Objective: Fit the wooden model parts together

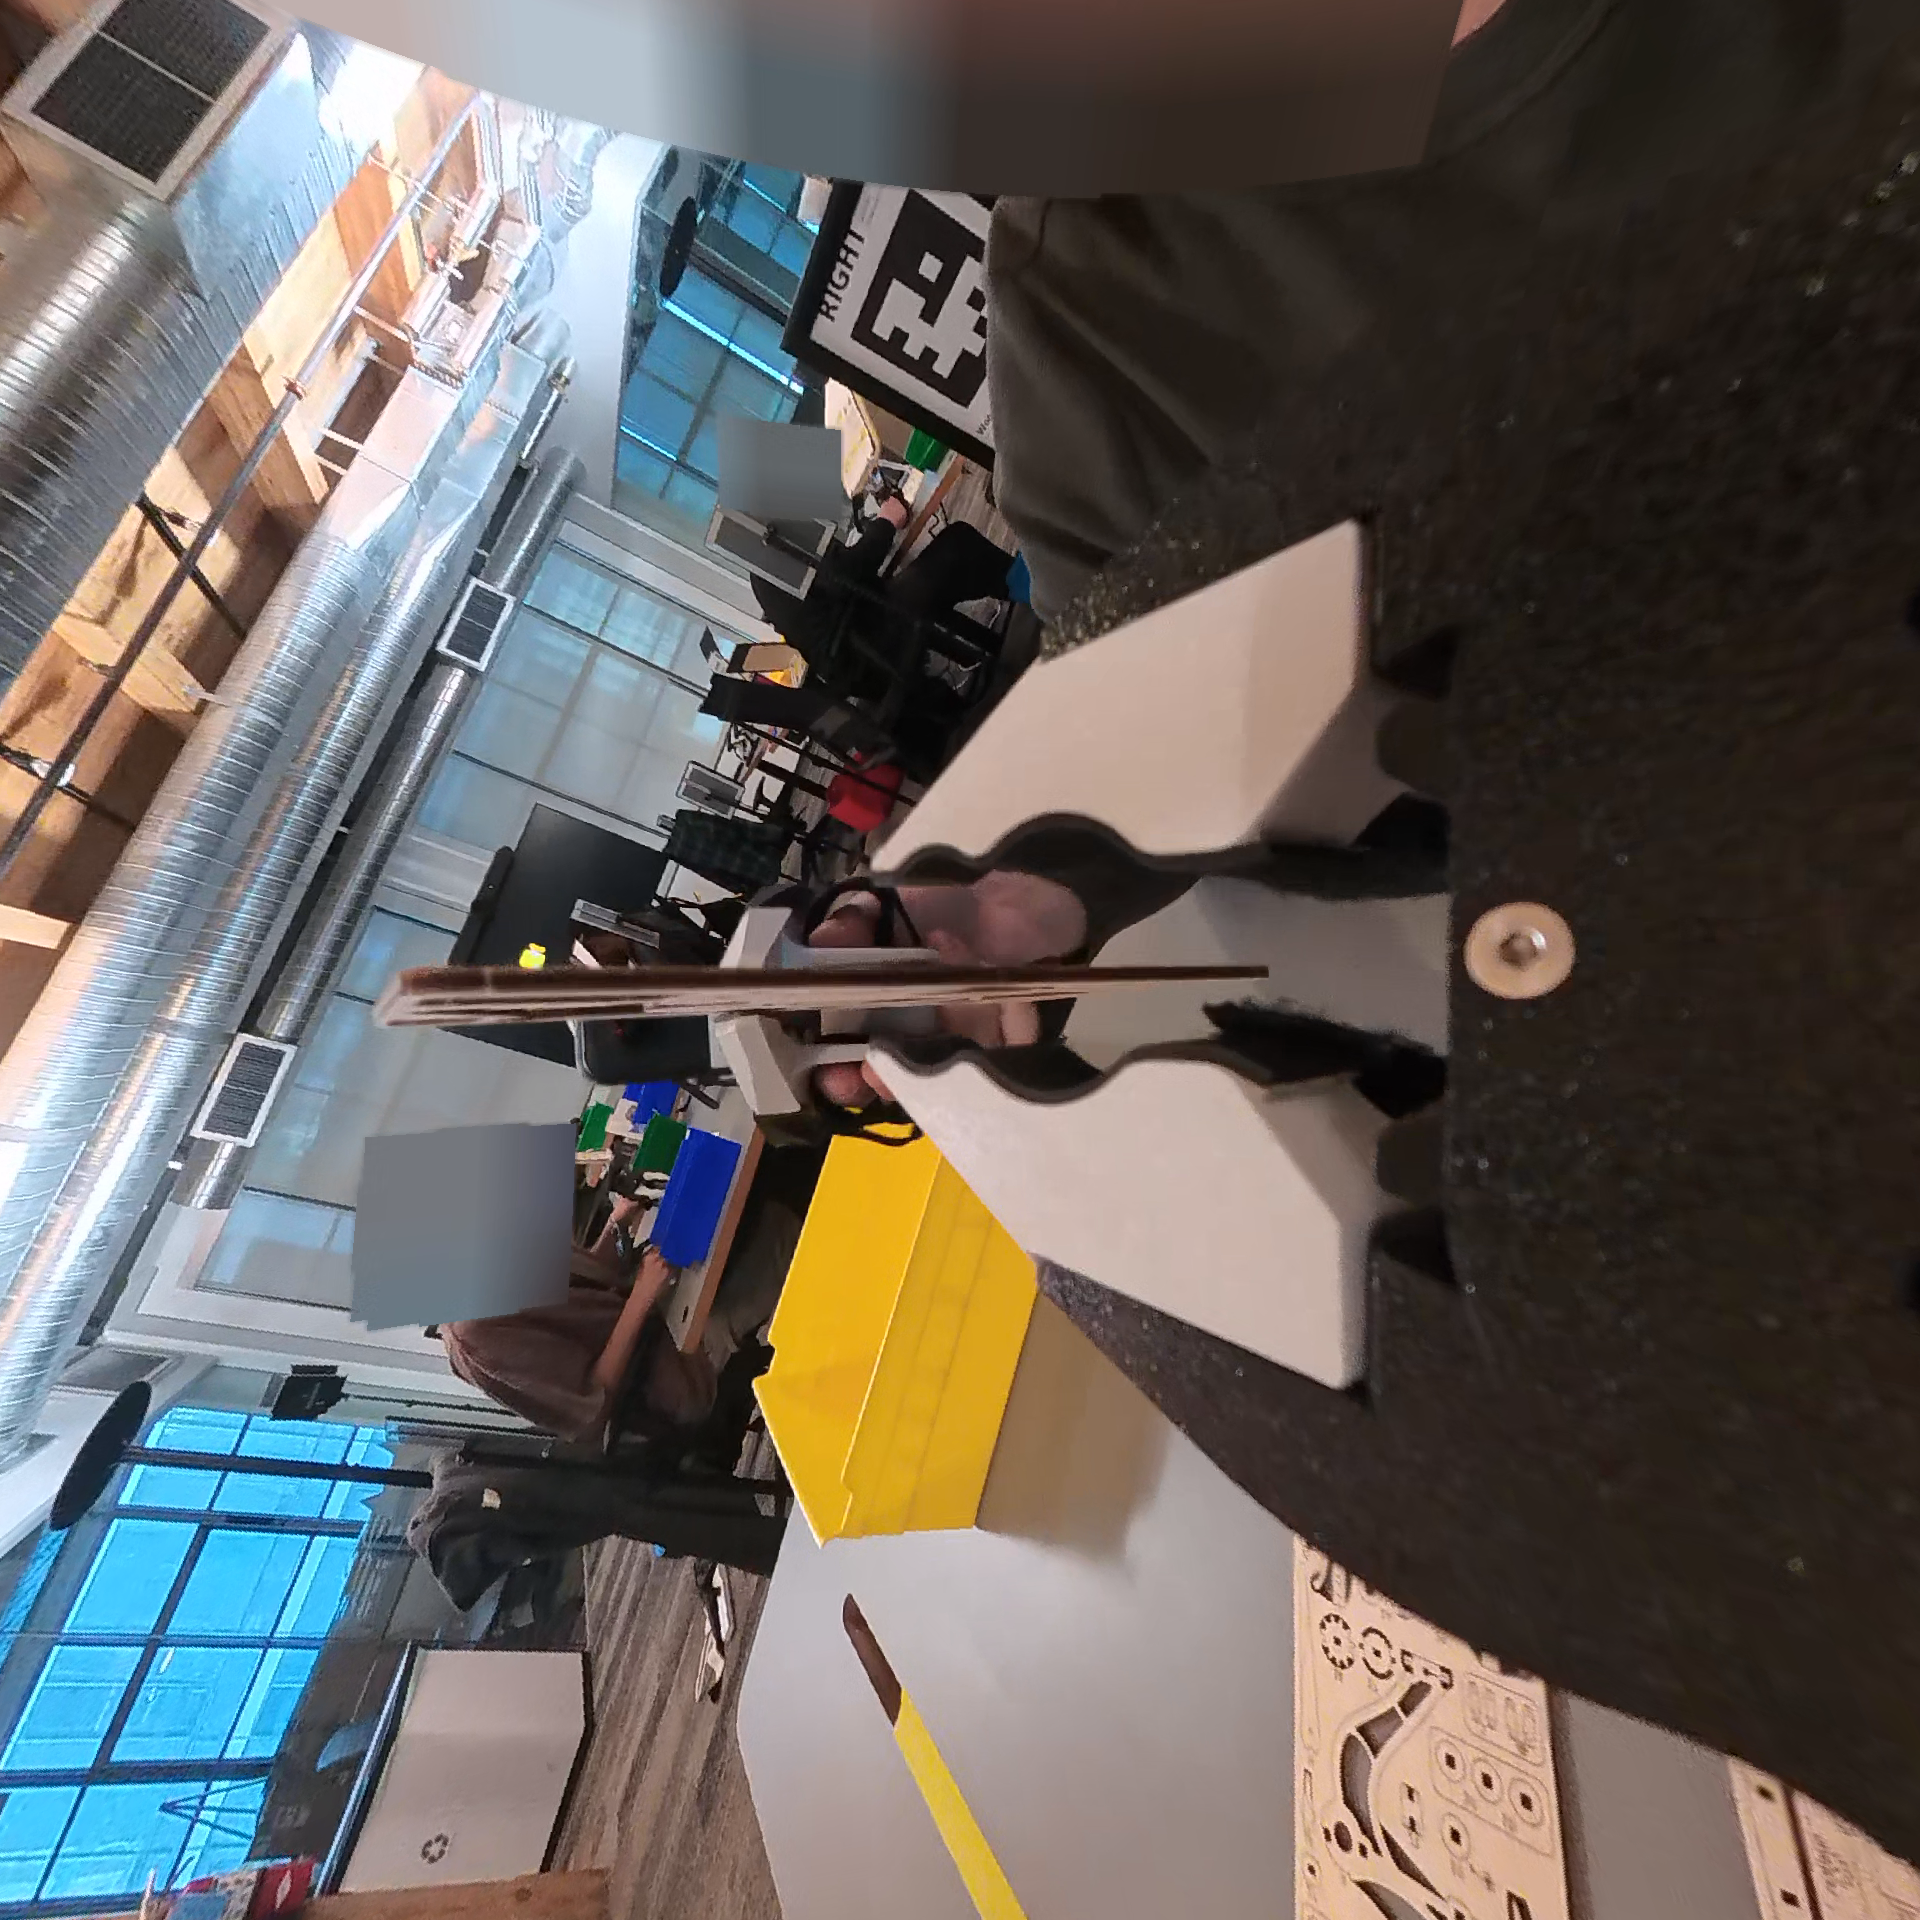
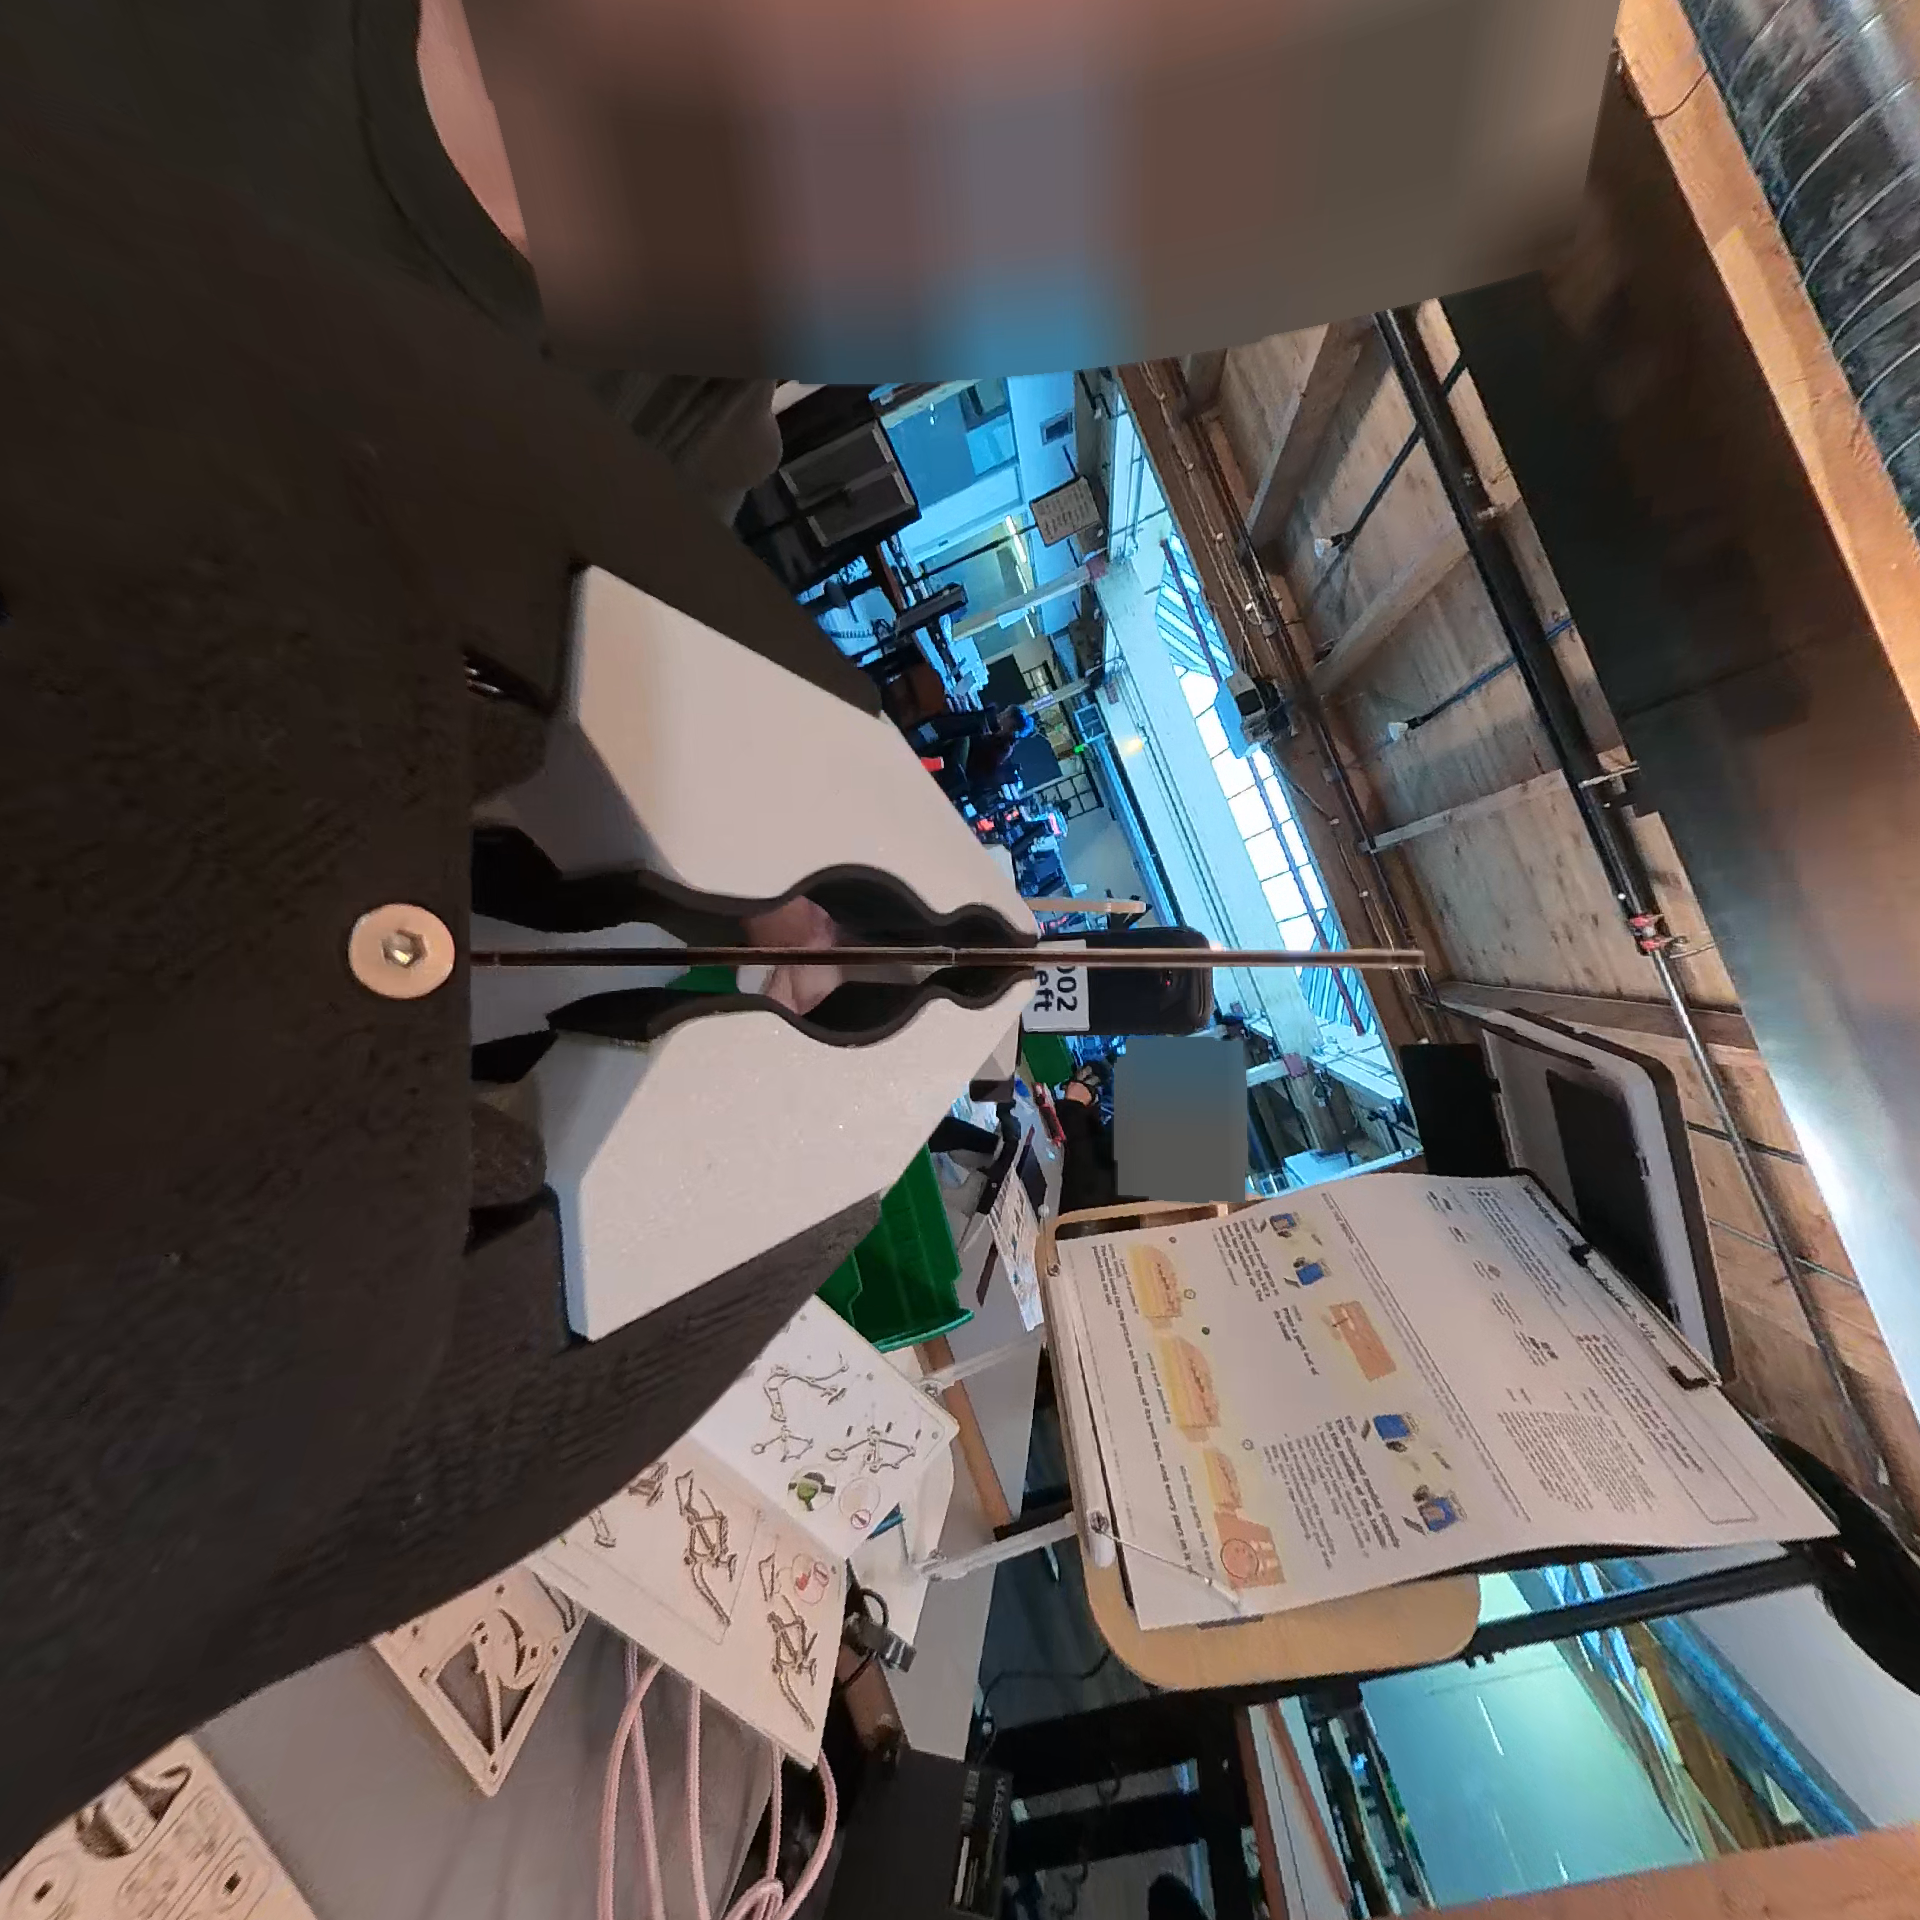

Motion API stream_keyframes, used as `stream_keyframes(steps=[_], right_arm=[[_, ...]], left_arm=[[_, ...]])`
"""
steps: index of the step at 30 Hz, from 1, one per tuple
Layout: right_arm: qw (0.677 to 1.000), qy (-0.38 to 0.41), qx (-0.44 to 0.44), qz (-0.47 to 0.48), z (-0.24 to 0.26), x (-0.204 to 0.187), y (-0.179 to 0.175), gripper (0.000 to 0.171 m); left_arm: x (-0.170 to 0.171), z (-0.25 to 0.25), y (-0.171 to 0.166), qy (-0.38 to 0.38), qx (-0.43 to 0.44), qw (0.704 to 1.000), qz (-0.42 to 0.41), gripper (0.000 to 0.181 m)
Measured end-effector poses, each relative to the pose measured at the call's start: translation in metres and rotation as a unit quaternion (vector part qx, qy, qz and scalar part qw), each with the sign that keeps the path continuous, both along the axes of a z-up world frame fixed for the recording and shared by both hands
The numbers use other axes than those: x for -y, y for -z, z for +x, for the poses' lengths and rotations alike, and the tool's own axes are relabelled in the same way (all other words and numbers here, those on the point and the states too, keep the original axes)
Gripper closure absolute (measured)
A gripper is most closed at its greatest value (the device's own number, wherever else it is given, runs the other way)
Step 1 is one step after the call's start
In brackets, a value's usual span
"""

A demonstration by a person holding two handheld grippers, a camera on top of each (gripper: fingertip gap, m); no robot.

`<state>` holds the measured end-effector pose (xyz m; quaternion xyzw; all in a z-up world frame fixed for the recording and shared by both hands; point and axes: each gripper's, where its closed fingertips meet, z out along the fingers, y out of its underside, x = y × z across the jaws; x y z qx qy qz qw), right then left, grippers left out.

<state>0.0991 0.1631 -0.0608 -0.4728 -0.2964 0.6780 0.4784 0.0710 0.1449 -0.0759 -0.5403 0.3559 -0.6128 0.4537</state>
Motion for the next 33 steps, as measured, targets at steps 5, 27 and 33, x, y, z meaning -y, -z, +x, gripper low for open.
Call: stream_keyframes(steps=[5,27,33], right_arm=[[1.000,0.002,0.003,0.007,-0.003,0.003,0.000,0.171],[0.973,0.168,0.067,0.144,0.011,-0.006,-0.011,0.156],[0.946,0.231,0.093,0.207,0.017,-0.005,-0.016,0.162]], left_arm=[[-0.004,-0.002,-0.001,-0.019,0.010,1.000,0.022,0.181],[-0.013,-0.018,0.001,-0.039,-0.013,0.999,0.001,0.181],[-0.016,-0.019,0.002,-0.041,-0.011,0.999,-0.010,0.181]])
